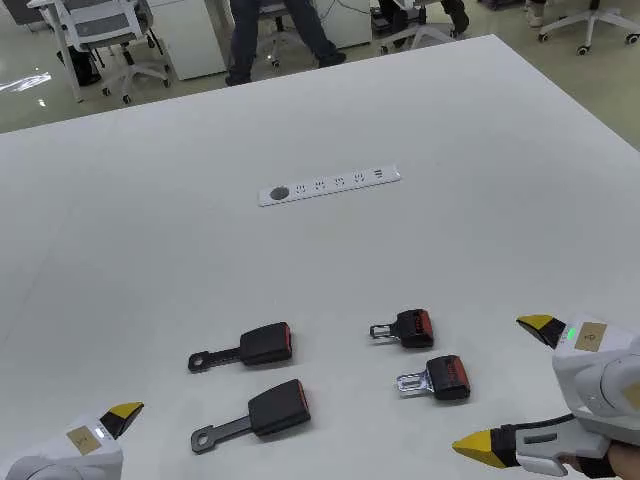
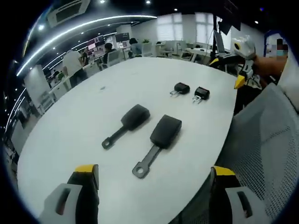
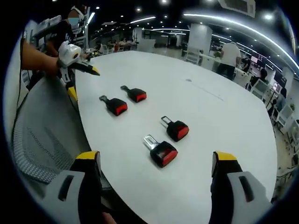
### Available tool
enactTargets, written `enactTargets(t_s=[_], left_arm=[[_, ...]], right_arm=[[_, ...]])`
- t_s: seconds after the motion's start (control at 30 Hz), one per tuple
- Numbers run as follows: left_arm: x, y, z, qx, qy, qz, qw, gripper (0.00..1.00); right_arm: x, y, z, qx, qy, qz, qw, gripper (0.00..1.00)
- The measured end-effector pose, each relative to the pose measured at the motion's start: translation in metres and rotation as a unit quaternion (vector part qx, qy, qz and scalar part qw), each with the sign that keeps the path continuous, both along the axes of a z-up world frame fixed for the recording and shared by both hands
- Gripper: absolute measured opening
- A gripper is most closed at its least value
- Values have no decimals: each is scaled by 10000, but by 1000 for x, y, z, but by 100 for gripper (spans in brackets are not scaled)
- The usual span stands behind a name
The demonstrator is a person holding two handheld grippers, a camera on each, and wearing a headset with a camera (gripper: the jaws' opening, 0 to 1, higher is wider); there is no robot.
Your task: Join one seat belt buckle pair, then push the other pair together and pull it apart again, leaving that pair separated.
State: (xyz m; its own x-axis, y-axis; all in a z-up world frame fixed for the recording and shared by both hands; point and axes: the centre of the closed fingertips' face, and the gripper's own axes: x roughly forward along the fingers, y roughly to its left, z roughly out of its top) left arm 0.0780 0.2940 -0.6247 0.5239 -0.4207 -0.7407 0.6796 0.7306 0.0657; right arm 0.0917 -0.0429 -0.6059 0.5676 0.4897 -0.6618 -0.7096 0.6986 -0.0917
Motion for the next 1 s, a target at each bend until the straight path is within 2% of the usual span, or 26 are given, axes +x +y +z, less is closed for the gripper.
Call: enactTargets(t_s=[0.23, 0.53, 0.67, 1.0], left_arm=[[1, -3, 0, -132, 59, 97, 9998, 100], [-2, -1, -2, -17, 103, 50, 9999, 100], [-4, -9, -1, 41, 99, -40, 9999, 100], [-6, -12, 0, 85, 136, -56, 9999, 100]], right_arm=[[0, -6, 0, -7, -14, -107, 9999, 98], [-2, 2, 3, 48, -107, -24, 9999, 98], [0, 5, 5, 65, -161, 17, 9998, 98], [7, 9, 6, 114, -222, 56, 9997, 97]])
